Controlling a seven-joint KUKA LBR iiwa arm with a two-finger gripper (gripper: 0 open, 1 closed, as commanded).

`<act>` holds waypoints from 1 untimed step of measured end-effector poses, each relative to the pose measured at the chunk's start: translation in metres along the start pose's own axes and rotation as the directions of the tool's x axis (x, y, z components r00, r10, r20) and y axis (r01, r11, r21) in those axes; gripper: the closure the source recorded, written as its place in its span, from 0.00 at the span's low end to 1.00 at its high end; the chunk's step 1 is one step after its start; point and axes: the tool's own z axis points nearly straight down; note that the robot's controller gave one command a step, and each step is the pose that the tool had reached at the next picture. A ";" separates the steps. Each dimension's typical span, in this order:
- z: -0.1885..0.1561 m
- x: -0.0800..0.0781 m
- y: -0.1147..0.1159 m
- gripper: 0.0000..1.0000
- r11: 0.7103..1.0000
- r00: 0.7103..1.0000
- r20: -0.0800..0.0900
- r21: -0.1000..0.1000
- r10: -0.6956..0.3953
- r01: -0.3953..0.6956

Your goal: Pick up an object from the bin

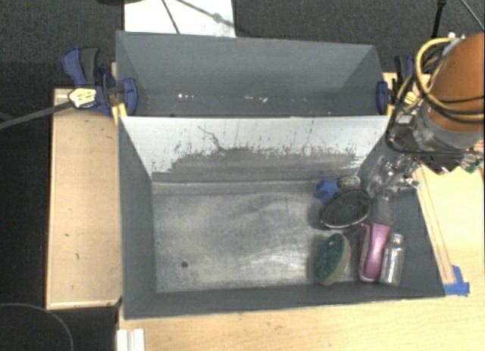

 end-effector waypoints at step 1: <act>0.003 0.000 0.001 0.00 1.000 1.000 -0.003 -0.007 0.005 -0.005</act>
Offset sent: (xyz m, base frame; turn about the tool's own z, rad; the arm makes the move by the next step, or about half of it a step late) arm 0.0000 0.0000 0.0000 0.0000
